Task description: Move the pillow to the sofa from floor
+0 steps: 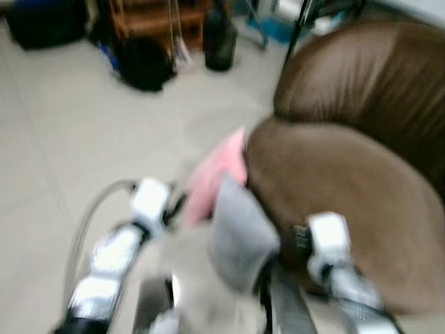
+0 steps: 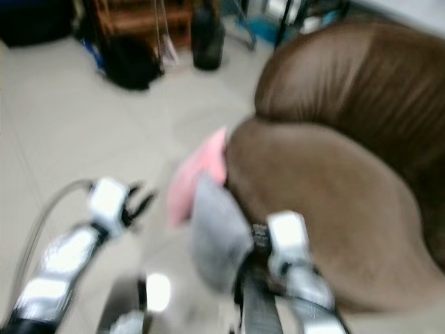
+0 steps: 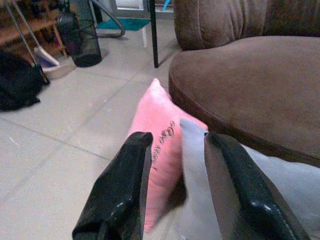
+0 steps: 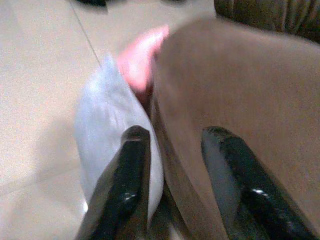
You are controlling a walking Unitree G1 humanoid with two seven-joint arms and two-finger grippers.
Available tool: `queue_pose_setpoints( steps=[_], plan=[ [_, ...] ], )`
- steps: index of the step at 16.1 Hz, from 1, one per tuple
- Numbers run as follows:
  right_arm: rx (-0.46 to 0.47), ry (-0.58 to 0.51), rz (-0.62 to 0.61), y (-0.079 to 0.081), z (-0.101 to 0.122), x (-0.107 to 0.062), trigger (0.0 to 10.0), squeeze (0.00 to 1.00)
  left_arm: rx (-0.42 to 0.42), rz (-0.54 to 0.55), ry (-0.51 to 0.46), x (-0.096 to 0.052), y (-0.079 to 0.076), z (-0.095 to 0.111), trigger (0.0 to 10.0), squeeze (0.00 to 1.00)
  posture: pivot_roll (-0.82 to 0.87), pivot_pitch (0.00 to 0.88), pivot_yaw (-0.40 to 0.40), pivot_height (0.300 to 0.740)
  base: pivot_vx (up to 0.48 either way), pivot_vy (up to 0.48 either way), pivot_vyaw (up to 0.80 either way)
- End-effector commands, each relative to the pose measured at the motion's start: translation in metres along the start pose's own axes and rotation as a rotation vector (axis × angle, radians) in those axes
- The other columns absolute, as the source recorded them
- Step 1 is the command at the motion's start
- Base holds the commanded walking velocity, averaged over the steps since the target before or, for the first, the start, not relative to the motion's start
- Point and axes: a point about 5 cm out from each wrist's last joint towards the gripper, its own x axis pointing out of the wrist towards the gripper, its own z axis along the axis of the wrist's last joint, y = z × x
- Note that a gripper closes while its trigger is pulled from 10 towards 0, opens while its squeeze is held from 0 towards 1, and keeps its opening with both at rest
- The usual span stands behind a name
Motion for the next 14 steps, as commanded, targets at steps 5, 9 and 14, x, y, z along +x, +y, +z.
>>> queue_pose_setpoints(
  steps=[5,9,14],
  plan=[
    [-0.016,0.032,0.081,-0.001,-0.013,-0.001,10.0,1.0,0.0,-0.045,-0.002,0.003,-0.012,0.0,10.0,0.0,0.02,0.065,-0.052,0.556,0.0,0.0,0.0],
    [-0.029,0.026,0.106,0.002,-0.013,0.013,10.0,1.0,0.009,-0.053,0.006,0.003,-0.013,-0.002,10.0,0.0,0.03,0.069,-0.05,0.556,0.0,0.0,0.0],
    [-0.02,0.085,0.051,0.0,-0.015,0.051,10.0,1.0,0.061,-0.101,0.022,0.001,-0.013,-0.003,10.0,0.0,0.08,0.111,-0.042,0.556,0.0,0.0,0.0]
  ],
)
